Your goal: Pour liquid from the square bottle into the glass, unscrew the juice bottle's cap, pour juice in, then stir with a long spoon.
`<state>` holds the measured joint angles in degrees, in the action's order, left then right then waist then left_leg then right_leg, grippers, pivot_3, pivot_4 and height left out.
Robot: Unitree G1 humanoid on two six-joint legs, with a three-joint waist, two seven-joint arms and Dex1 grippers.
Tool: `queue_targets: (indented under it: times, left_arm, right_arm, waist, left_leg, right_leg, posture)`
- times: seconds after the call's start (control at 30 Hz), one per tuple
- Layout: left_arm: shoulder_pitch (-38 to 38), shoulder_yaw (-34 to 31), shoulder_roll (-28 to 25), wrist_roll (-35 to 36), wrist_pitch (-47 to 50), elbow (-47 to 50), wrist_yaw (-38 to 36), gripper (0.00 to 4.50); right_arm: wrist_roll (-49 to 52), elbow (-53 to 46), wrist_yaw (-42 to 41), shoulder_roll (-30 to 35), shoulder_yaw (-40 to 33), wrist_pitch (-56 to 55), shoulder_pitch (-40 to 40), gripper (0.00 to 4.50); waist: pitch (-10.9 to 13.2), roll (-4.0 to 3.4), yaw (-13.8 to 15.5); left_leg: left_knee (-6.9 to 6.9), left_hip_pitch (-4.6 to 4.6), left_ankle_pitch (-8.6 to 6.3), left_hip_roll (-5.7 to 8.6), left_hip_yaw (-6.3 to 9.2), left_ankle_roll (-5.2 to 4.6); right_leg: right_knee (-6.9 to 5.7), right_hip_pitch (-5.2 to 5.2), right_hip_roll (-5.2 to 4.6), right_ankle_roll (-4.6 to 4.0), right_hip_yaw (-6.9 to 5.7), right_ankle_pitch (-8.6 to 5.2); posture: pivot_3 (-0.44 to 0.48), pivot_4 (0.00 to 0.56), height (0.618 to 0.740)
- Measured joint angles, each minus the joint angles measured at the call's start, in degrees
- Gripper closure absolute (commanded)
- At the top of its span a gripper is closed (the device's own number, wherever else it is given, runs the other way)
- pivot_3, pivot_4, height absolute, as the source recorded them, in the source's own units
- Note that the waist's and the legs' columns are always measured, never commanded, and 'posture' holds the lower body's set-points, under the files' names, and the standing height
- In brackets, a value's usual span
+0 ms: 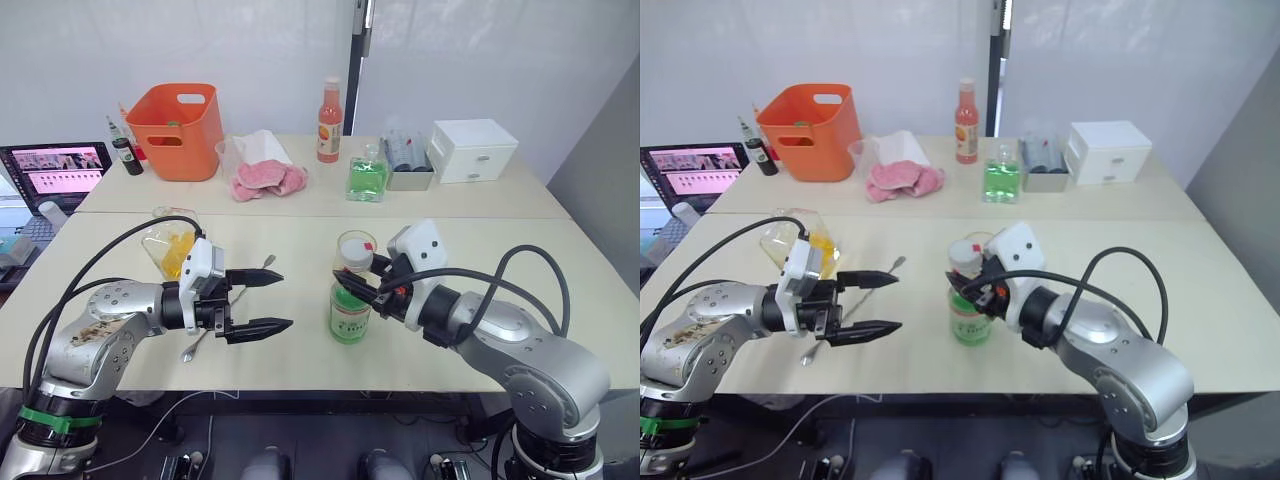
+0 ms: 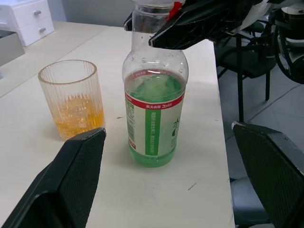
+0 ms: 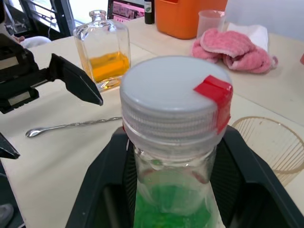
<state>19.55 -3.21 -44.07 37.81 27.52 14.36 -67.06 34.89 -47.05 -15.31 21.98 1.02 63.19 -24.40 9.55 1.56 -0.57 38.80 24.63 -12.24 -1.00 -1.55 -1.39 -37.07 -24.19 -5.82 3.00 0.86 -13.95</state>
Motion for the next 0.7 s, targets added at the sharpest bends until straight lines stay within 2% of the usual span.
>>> queue_targets:
  times: [0.03, 0.07, 0.27, 0.4, 0.47, 0.57, 0.7]
  left_arm:
    - [0.07, 0.00, 0.00, -0.02, -0.03, -0.14, -0.03, 0.00]
    - [0.07, 0.00, 0.00, -0.11, -0.03, -0.27, -0.07, 0.00]
    - [0.11, 0.01, 0.32, -0.71, -0.14, -0.41, -0.20, 0.00]
    - [0.11, 0.00, 0.60, -0.74, -0.17, -0.41, -0.19, 0.00]
    - [0.10, 0.00, 0.67, -0.74, -0.18, -0.39, -0.16, 0.00]
    - [-0.02, -0.07, 0.76, -0.74, -0.18, -0.32, -0.13, 0.00]
    - [-0.70, -0.35, 0.81, -0.61, -0.08, 0.41, -0.04, 0.00]
  right_arm:
    - [-0.03, -0.01, 0.10, -0.22, -0.05, -0.73, 0.73, 2.97]
    - [-0.03, 0.06, 0.14, -0.40, -0.10, -1.76, 1.50, 2.17]
    - [0.56, 3.61, -3.06, 1.15, -0.58, -4.05, 3.87, 0.21]
    - [2.40, 7.26, -10.04, 5.95, -3.49, -7.52, 3.80, 0.21]
    - [2.45, 11.96, -17.83, 10.75, -4.23, -11.81, 3.25, 0.21]
    - [2.37, 18.73, -28.13, 14.15, -4.05, -17.93, 1.89, 0.21]
    - [1.75, 31.84, -43.89, 17.01, -0.84, -25.74, -5.37, 0.21]
  waist:
    - [0.00, 0.00, -0.05]
    - [0.00, 0.00, -0.12]
    - [-0.01, 0.02, -0.12]
    - [-0.01, 0.02, 0.01]
    - [0.00, 0.03, -0.05]
    - [0.00, 0.03, -0.12]
    - [0.01, 0.04, -0.42]
  left_leg:
    - [0.00, -0.01, 0.00, 0.00, 0.00, 0.00]
    - [0.00, -0.02, 0.00, -0.01, 0.00, 0.00]
    - [0.01, -0.03, 0.00, -0.03, -0.02, 0.00]
    - [0.02, -0.02, 0.00, -0.03, -0.01, 0.00]
    - [0.02, -0.03, 0.00, -0.03, -0.02, 0.00]
    - [0.01, -0.03, 0.00, -0.06, -0.03, 0.00]
    - [0.00, -0.04, 0.00, -0.10, -0.05, 0.00]
  right_leg:
    - [0.01, 0.01, 0.00, 0.00, 0.00, 0.00]
    - [0.00, 0.01, 0.00, 0.00, 0.01, 0.00]
    - [0.01, 0.02, 0.04, 0.00, 0.02, 0.00]
    - [0.04, 0.05, 0.04, 0.00, 0.01, 0.00]
    - [0.06, 0.07, 0.04, 0.00, 0.01, 0.00]
    - [0.06, 0.06, 0.09, 0.00, 0.01, 0.00]
    - [0.05, 0.03, 0.13, -0.01, 0.05, 0.01]
  posture:
    - [0.000, 0.150, 0.715]
    - [0.000, 0.150, 0.715]
    - [0.000, 0.150, 0.715]
    - [0.000, 0.150, 0.715]
    - [0.000, 0.150, 0.715]
    - [0.000, 0.150, 0.715]
    - [0.000, 0.150, 0.715]
